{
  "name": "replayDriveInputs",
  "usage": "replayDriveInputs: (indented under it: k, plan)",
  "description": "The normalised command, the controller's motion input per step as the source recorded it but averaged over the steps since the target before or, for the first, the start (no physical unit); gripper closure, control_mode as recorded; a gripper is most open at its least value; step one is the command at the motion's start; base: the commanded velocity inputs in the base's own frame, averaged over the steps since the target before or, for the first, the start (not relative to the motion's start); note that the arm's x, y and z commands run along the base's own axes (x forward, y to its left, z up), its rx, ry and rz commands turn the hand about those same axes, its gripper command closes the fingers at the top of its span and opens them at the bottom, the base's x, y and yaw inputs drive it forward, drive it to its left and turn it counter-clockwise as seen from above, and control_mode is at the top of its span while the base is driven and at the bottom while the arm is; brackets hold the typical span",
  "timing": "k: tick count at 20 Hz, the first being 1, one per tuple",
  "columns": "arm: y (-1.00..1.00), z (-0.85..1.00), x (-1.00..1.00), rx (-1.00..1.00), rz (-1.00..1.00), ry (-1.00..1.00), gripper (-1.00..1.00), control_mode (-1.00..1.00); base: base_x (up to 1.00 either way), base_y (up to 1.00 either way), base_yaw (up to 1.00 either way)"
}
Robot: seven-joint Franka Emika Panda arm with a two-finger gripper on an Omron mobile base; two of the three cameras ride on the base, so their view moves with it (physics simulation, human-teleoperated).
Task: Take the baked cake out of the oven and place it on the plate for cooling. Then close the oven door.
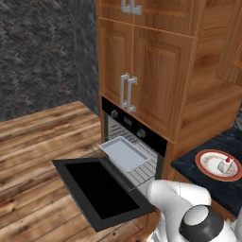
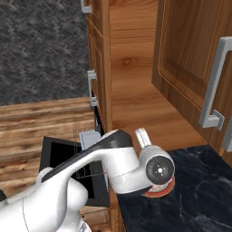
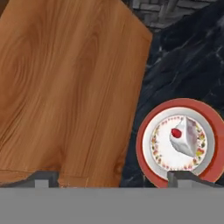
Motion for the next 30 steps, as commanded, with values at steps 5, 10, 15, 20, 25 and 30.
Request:
replayDriveInputs:
  k: [5, 10, 15, 20, 25, 30]
  plan:
    - [1.00, 0.16, 0.00, -0.39, 0.00, 0.18, -1.00, -1.00, 0.00, 0.00, 0.00]
    - [0.84, 0.01, 0.00, -0.37, 0.00, 0.21, -1.00, -1.00, 0.00, 0.00, 0.00]
    - [0.37, 0.00, 0.00, -0.26, 0.05, 0.20, -1.00, -1.00, 0.00, 0.00, 0.00]
    - [0.23, 0.00, 0.00, -0.17, 0.09, 0.21, -1.00, -1.00, 0.00, 0.00, 0.00]
    - [0.32, 0.08, 0.00, -0.13, 0.04, 0.33, -1.00, -1.00, 0.00, 0.00, 0.00]
    - [0.14, 0.04, -0.01, -0.07, 0.09, 0.27, -1.00, -1.00, 0.00, 0.00, 0.00]
